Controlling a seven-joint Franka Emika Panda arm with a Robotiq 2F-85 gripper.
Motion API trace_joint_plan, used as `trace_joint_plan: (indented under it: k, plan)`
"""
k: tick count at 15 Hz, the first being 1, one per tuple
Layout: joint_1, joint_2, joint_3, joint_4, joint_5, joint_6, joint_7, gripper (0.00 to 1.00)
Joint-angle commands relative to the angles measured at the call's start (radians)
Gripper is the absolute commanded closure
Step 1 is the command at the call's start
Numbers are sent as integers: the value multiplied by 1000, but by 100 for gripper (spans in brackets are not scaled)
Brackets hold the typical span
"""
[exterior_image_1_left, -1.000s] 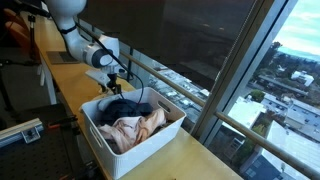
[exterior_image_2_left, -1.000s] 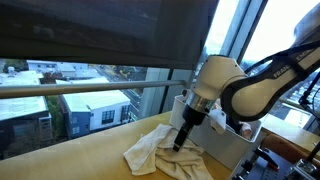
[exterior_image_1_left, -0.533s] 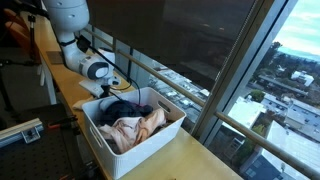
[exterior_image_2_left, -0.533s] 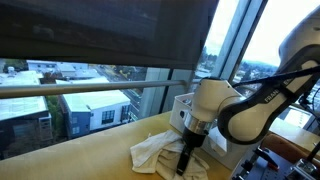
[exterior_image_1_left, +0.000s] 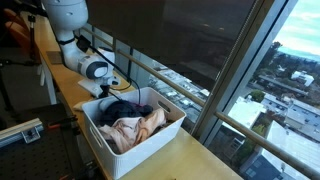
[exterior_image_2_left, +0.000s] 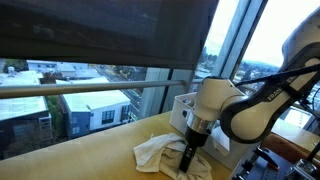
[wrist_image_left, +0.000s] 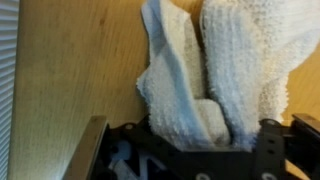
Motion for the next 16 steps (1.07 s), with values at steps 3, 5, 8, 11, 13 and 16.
trace_joint_plan:
  k: [3,5,8,11,13,16]
  plan:
    - [-35,-194,10,-129,47,-2,-26,82]
    - [-64,-285,15,-155,73,-20,-39,95]
    - [-112,-415,9,-173,114,-41,-80,100]
    - [-166,-528,-14,-156,156,-65,-136,97]
    - [-201,-584,-44,-128,181,-97,-175,97]
    - [-250,-636,-111,-95,210,-149,-245,97]
